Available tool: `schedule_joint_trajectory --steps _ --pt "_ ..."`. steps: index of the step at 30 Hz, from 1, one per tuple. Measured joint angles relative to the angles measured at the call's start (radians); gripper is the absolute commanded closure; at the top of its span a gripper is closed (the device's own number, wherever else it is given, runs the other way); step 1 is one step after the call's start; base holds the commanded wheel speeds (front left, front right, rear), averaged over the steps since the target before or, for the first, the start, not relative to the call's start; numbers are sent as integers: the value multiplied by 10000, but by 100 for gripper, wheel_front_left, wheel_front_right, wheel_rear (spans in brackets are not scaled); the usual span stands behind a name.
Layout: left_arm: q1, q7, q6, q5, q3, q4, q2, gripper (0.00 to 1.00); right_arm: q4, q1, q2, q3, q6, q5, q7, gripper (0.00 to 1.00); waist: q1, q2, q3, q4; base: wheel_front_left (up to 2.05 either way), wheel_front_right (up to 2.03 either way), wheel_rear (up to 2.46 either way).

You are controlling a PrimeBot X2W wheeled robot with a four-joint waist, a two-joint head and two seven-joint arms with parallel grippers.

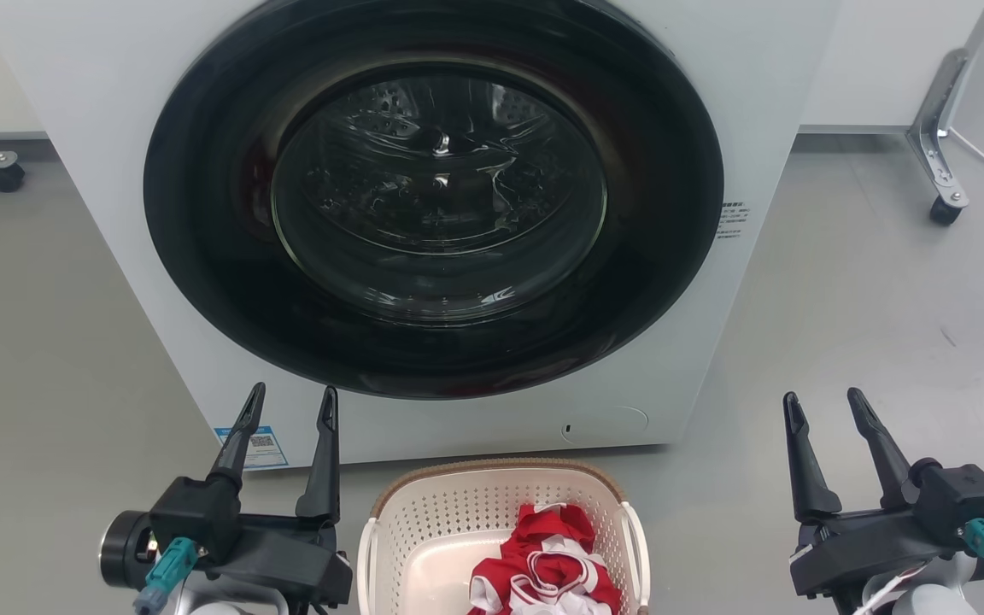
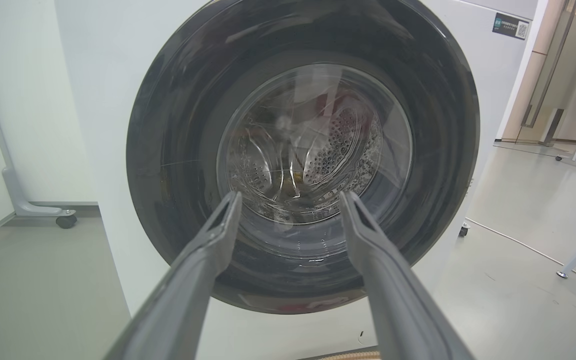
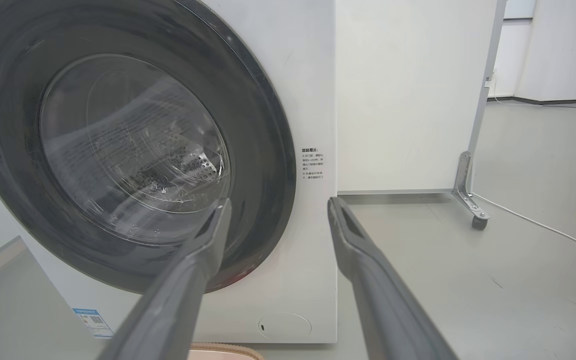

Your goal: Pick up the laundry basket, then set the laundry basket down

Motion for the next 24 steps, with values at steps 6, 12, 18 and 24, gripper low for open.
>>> schedule_joint_trajectory --steps 6,12,18,24 --pt "0 0 4 0 63 33 -6 0 6 -1 31 -58 58 -21 0 0 0 0 8 8 0 0 0" --pt "0 0 33 0 94 25 -25 0 0 -1 40 -113 100 -90 0 0 0 0 32 8 0 0 0" --pt "0 0 35 2 128 -128 -29 0 -153 -8 59 -167 148 -171 0 0 0 0 212 13 0 0 0" --pt "-172 0 46 13 119 -311 -38 0 -351 -198 81 -167 238 -194 -2 0 0 0 594 19 0 0 0"
